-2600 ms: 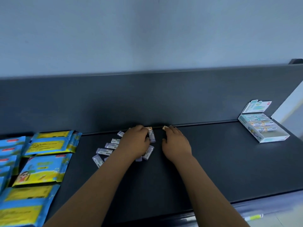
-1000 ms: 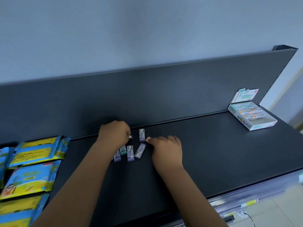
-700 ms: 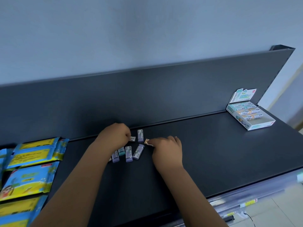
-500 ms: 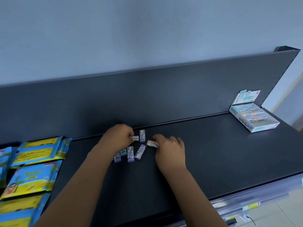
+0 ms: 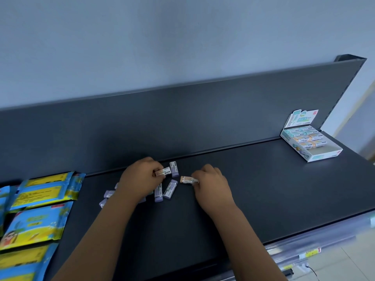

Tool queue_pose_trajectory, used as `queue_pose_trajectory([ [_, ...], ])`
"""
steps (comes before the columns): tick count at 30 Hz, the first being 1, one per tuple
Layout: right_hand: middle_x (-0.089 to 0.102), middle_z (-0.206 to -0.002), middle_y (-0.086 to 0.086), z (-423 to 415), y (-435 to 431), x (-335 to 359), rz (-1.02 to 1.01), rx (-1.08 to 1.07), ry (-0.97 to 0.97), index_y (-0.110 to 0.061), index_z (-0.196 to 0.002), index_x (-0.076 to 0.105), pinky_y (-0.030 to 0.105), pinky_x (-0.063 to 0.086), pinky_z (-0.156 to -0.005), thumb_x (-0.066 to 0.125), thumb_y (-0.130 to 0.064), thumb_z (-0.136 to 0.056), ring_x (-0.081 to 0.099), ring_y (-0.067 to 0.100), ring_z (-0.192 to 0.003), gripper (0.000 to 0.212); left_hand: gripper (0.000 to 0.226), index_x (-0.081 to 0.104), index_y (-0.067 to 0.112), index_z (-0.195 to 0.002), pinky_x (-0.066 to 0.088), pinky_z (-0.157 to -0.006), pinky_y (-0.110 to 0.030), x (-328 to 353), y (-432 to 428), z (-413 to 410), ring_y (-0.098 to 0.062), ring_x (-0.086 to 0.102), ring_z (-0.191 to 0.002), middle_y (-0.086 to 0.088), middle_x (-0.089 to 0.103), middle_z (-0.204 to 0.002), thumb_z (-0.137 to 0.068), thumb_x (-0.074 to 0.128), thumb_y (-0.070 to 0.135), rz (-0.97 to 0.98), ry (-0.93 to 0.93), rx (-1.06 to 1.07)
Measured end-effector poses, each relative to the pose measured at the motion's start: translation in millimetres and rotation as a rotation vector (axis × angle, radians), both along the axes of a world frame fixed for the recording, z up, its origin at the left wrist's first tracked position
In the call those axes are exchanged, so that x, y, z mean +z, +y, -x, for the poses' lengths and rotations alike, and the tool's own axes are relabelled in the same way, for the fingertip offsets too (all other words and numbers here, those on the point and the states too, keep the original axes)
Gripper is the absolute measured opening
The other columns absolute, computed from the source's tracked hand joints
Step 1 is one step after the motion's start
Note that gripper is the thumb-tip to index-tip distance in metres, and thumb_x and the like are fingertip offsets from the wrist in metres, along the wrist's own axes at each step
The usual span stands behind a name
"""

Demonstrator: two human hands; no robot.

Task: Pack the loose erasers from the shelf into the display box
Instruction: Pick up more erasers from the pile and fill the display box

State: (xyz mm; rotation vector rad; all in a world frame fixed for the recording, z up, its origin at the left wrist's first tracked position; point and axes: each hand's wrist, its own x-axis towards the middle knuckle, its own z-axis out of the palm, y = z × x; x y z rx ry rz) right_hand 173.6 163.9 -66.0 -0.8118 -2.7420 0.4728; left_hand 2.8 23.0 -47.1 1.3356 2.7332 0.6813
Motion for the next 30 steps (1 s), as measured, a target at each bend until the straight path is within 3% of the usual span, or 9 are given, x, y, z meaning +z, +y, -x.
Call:
queue_pose_trajectory([
  [8,0.054,-0.098,-0.001,-11.5,3.2,-0.4,0.045,0.019,0.222,-0.021,-0.104,0.072,0.038,0.052,-0.074,0.062,-0.015,-0.091,0.055,0.022,-0.086,0.018,0.017,0.072,0.029,-0.092,0.047,-0.071,-0.029,0.7,-27.2,-27.8,-0.005,0.058,-0.081,0.015,0.058,-0.089,-0.079,0.078,0.019,-0.245,-0.014,0.042],
  [14,0.058,-0.103,-0.003,-21.6,-5.0,3.6,0.134,0.011,0.375,-0.016,-0.115,0.073,0.035,0.053,-0.078,0.068,-0.009,-0.090,0.058,0.016,-0.089,0.027,0.017,0.074,0.026,-0.096,0.037,-0.075,-0.008,-1.3,-38.6,-41.4,-0.004,0.058,-0.085,0.017,0.059,-0.092,-0.082,0.075,0.017,-0.282,-0.013,0.040],
  [20,0.059,-0.106,-0.008,-28.9,-12.7,8.0,0.153,0.017,0.462,-0.015,-0.114,0.073,0.026,0.051,-0.079,0.067,-0.005,-0.089,0.058,0.007,-0.088,0.027,0.020,0.075,0.024,-0.102,0.043,-0.078,-0.024,2.5,-38.9,-43.2,-0.006,0.059,-0.088,0.016,0.060,-0.094,-0.082,0.077,0.019,-0.265,0.016,-0.020],
  [24,0.060,-0.107,-0.007,-32.6,-10.2,4.5,0.165,-0.016,0.502,-0.014,-0.114,0.074,0.023,0.051,-0.080,0.066,-0.005,-0.090,0.059,0.006,-0.089,0.026,0.018,0.074,0.027,-0.099,0.043,-0.076,-0.019,3.7,-33.4,-43.3,-0.004,0.056,-0.087,0.016,0.059,-0.094,-0.083,0.076,0.021,-0.221,0.022,-0.078],
  [27,0.062,-0.106,-0.006,-32.2,-2.7,5.3,0.227,-0.084,0.543,-0.013,-0.112,0.075,0.008,0.044,-0.080,0.068,-0.004,-0.089,0.059,0.003,-0.089,0.026,0.015,0.074,0.029,-0.097,0.035,-0.073,-0.009,8.2,-24.1,-41.8,-0.003,0.053,-0.085,0.016,0.059,-0.093,-0.083,0.076,0.025,-0.183,0.029,-0.118],
  [30,0.061,-0.103,-0.007,-31.5,10.8,9.0,0.215,-0.089,0.534,-0.015,-0.108,0.076,0.003,0.038,-0.074,0.067,-0.003,-0.089,0.057,0.003,-0.086,0.025,0.019,0.074,0.027,-0.101,0.043,-0.075,-0.020,13.0,-9.3,-43.7,-0.005,0.057,-0.085,0.017,0.058,-0.094,-0.082,0.078,0.025,-0.193,0.040,-0.137],
])
